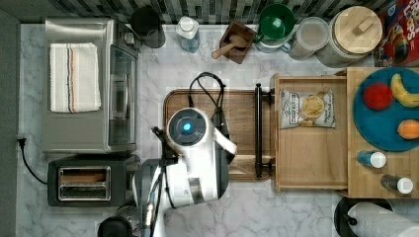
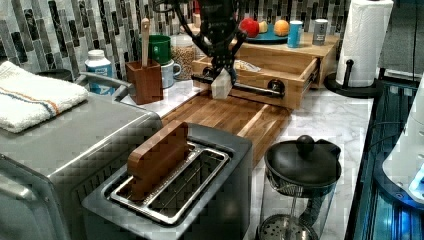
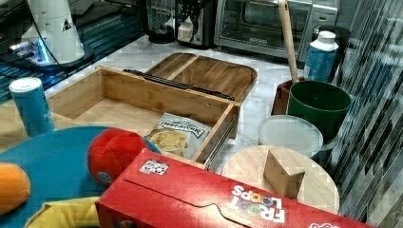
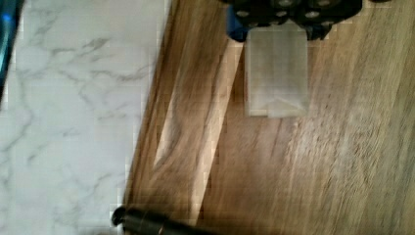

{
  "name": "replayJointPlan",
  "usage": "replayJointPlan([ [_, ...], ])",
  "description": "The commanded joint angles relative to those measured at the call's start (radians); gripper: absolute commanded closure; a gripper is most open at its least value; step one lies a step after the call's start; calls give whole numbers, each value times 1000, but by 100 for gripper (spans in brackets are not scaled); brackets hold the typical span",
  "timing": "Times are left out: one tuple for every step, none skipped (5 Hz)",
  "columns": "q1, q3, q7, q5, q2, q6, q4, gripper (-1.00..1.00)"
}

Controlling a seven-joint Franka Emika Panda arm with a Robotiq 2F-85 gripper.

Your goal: Place the butter on the board.

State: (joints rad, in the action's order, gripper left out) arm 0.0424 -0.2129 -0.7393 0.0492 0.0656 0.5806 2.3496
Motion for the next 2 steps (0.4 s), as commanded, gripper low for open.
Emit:
replayJointPlan([
  [-41,-60,-161,-80,-1,157,21,100],
  [-30,-66,-139,-100,-10,244,73,100],
])
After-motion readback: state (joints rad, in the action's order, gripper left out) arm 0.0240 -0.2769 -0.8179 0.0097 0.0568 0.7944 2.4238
